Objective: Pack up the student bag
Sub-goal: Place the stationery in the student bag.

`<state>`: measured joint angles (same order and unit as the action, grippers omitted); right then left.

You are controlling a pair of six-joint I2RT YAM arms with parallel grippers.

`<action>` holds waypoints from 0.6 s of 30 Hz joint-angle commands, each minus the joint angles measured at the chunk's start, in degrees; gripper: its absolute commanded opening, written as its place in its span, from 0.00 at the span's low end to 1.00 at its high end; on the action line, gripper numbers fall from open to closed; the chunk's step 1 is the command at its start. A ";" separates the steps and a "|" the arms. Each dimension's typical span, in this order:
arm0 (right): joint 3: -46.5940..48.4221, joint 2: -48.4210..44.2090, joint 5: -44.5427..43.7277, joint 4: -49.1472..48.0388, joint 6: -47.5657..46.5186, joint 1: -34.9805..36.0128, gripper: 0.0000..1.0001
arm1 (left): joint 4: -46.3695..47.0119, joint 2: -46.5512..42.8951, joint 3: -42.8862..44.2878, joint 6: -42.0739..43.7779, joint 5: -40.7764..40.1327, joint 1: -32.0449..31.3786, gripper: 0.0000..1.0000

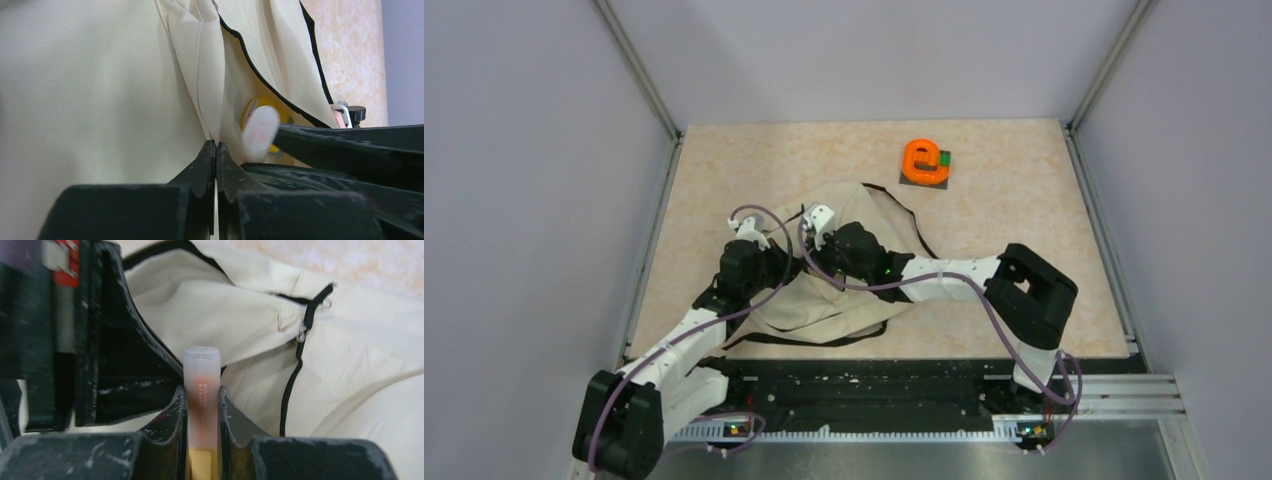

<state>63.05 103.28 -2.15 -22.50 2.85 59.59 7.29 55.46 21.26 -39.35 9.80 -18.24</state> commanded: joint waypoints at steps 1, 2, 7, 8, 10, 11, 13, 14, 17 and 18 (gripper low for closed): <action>-1.39 1.49 -3.74 1.68 3.80 1.25 0.00 | 0.62 -1.66 1.34 -0.36 0.75 0.22 0.00; -1.41 1.68 -5.13 3.01 3.69 1.23 0.00 | 0.55 -1.74 1.40 -0.26 0.74 0.22 0.00; -0.07 2.37 -11.50 9.43 0.66 1.23 0.00 | 0.12 -2.00 1.52 -0.11 0.49 0.22 0.00; 0.34 2.63 -13.13 10.87 -0.27 1.23 0.00 | 0.10 -2.10 1.43 -0.10 0.40 0.24 0.00; 2.08 3.60 -15.82 14.77 -2.31 1.23 0.00 | 0.09 -2.30 1.29 -0.12 0.35 0.22 0.00; 3.04 4.26 -17.03 16.60 -3.45 1.27 0.00 | 0.09 -2.37 1.25 -0.24 0.24 0.22 0.00; 4.52 5.44 -20.17 19.15 -5.87 1.23 0.00 | 0.09 -2.45 1.24 -0.20 0.22 0.24 0.00; 4.89 5.92 -22.35 20.12 -6.68 1.23 0.00 | 0.09 -2.51 1.24 -0.18 0.19 0.24 0.00; 5.27 6.63 -28.69 21.11 -8.78 1.13 0.00 | -0.20 -2.79 1.29 -0.01 0.13 0.22 0.00; 5.41 6.79 -30.31 21.40 -9.32 0.92 0.00 | -0.32 -2.88 1.33 0.05 0.06 0.22 0.00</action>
<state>67.20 107.96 -20.32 -7.99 -1.26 61.01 6.42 54.46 21.26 -39.33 9.56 -18.15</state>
